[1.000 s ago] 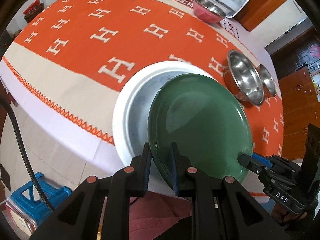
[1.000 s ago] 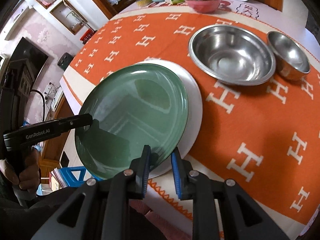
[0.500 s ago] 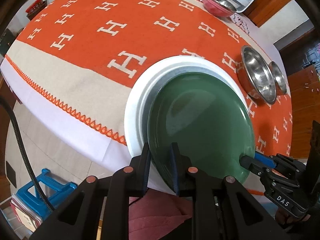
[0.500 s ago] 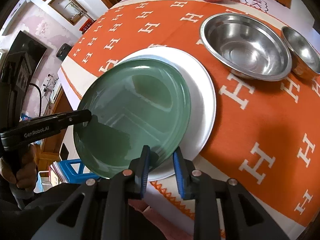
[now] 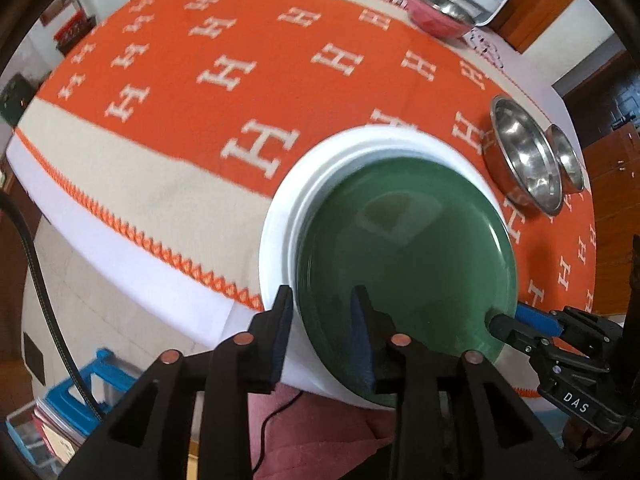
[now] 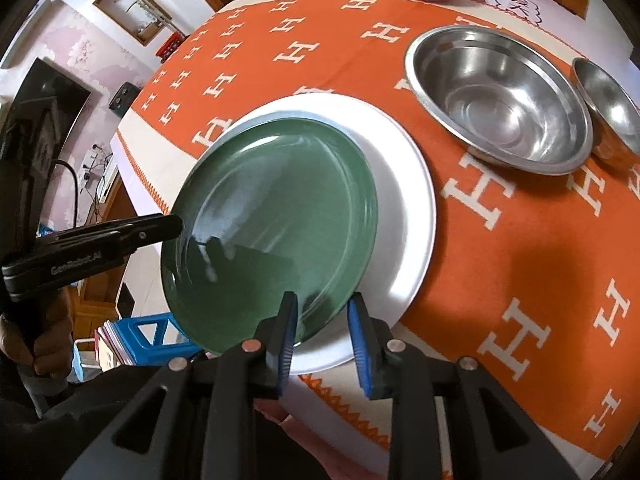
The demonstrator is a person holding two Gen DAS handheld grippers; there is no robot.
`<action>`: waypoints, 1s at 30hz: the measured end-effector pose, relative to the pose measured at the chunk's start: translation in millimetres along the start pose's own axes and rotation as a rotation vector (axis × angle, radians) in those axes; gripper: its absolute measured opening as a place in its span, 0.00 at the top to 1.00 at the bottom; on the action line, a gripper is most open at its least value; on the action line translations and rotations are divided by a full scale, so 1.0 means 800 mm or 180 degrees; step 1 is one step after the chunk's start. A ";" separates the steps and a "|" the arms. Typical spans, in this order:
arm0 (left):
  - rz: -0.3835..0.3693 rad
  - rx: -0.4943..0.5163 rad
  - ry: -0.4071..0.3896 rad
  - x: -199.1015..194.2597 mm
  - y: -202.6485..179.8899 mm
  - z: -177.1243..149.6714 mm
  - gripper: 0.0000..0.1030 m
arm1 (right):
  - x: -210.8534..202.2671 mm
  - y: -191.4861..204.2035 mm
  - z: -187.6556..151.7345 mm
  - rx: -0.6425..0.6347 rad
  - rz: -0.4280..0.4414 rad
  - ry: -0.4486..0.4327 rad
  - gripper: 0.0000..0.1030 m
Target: Organize plates and bowls
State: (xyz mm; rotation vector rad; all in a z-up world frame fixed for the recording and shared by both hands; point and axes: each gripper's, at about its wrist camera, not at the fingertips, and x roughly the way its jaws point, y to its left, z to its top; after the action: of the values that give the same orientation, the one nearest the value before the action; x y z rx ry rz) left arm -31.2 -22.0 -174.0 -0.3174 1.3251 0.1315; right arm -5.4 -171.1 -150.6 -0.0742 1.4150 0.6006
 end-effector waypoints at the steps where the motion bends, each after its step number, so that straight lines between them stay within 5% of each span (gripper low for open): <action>1: 0.0015 0.0043 -0.0065 -0.004 -0.003 0.001 0.69 | -0.002 -0.001 0.001 0.0010 -0.0003 -0.0021 0.74; 15: -0.0091 0.0530 -0.0417 -0.040 -0.025 0.023 0.47 | -0.018 -0.004 0.016 0.0264 -0.0091 -0.0250 0.62; 30: -0.0317 0.1357 -0.0535 -0.071 -0.068 0.083 0.28 | -0.067 -0.004 0.034 0.0887 -0.0246 -0.1053 0.50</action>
State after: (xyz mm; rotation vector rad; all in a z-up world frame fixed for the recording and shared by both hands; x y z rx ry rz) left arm 31.9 -48.9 -96.8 -0.0085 1.1345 -0.2034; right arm 19.0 -181.7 -96.7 0.1841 1.1552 0.3290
